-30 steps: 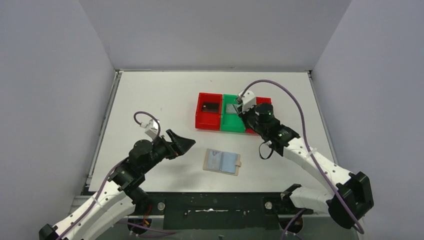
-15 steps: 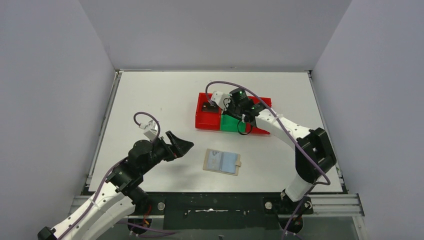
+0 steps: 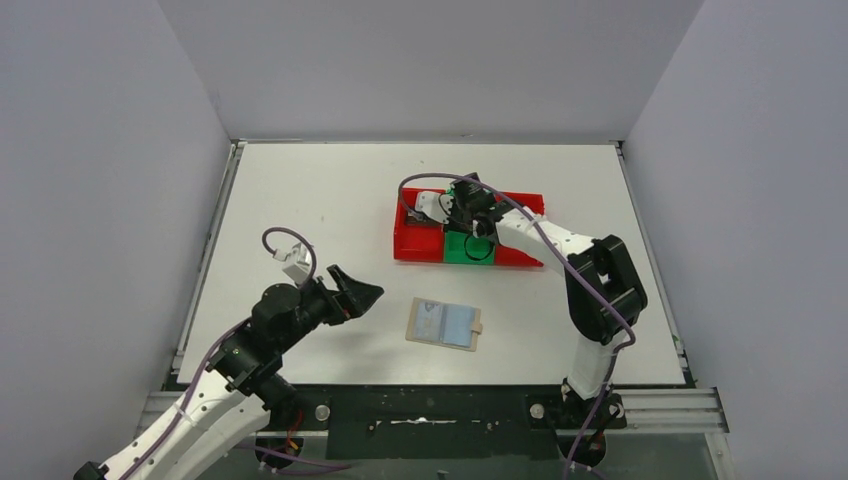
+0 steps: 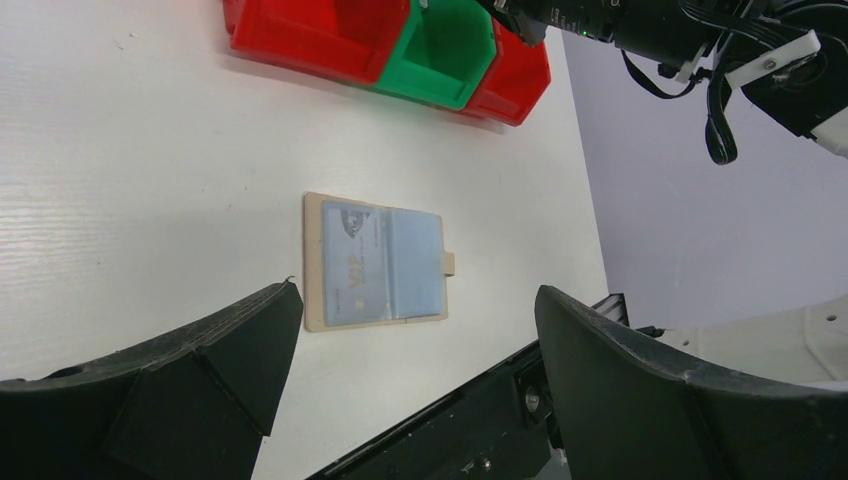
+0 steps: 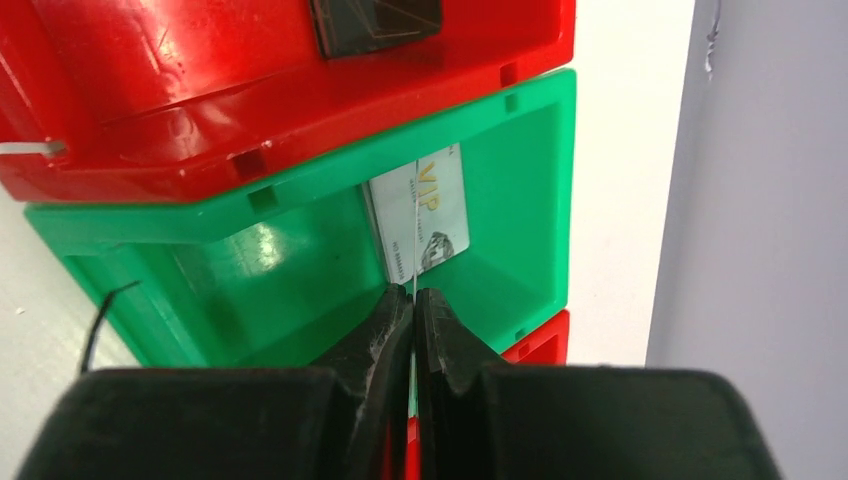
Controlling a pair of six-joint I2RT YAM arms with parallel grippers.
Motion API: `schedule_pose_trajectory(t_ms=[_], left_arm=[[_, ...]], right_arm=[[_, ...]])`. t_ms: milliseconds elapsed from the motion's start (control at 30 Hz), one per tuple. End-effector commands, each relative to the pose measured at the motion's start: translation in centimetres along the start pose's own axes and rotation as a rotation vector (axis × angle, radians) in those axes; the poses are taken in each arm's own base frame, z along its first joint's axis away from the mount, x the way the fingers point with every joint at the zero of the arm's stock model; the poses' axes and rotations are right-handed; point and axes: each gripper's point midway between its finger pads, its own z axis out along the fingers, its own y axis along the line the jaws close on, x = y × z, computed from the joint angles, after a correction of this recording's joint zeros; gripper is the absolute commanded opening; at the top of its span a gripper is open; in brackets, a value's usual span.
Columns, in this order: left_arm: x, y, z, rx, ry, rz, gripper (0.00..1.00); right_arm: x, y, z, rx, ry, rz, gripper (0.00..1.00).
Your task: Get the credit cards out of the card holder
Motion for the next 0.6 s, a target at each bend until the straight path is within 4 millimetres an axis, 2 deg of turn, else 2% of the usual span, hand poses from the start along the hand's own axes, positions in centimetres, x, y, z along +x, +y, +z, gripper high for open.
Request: schedule_pose_trajectory(t_ms=[0,233,567], left_arm=[[-2.2,-1.8,-0.8,0.037,-0.068,0.016,0.89],[-2.3,-1.8,-1.0,0.036,-0.073,0.023,0.89],[-2.5,-1.8,-1.2,0.034,-0.083,0.022,0.89]], right_arm=[[-1.0,-3.0,-0.3,0.084,-0.033,-0.052,0.0],[0.2,-3.9,1.0,0.123,-0.031,-0.104,0.0],[1.1,-4.0,3.4,0.118,-0.077,-0.191,0.0]])
